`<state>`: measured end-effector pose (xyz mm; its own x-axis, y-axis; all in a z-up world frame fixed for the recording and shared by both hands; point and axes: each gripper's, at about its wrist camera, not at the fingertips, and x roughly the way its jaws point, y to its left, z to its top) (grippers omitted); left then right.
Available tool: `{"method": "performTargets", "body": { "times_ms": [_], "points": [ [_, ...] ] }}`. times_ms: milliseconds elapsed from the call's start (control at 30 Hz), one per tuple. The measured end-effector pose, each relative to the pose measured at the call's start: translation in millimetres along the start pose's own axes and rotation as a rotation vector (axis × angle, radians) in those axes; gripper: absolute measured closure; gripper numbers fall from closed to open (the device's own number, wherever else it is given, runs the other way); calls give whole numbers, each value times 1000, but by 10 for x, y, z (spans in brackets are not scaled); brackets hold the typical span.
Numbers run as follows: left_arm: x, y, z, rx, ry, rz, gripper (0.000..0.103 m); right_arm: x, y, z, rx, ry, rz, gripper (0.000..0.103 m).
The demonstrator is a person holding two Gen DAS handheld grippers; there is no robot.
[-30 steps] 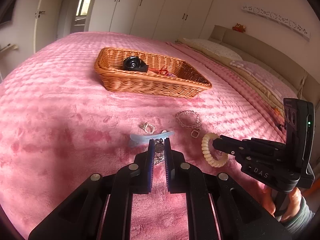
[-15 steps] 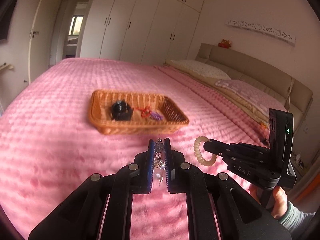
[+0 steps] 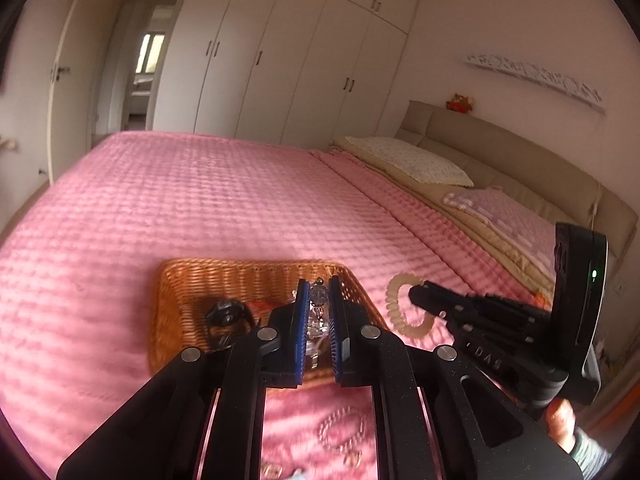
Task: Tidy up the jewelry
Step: 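Carry both items over the wicker basket and lower them in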
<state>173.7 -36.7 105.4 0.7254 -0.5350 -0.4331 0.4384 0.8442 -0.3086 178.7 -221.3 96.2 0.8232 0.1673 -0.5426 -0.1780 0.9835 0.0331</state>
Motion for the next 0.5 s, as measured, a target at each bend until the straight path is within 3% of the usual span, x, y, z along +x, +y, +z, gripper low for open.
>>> {"method": "performTargets", "body": {
  "times_ms": [67, 300, 500],
  "points": [
    [230, 119, 0, -65, 8, -41, 95, 227, -21, 22, 3, 26, -16, 93],
    [906, 345, -190, -125, 94, -25, 95, 977, -77, -33, 40, 148, 11, 93],
    [1199, 461, -438, -138, 190, -3, 95, 1283, -88, -199, 67, 233, 34, 93]
  ]
}}
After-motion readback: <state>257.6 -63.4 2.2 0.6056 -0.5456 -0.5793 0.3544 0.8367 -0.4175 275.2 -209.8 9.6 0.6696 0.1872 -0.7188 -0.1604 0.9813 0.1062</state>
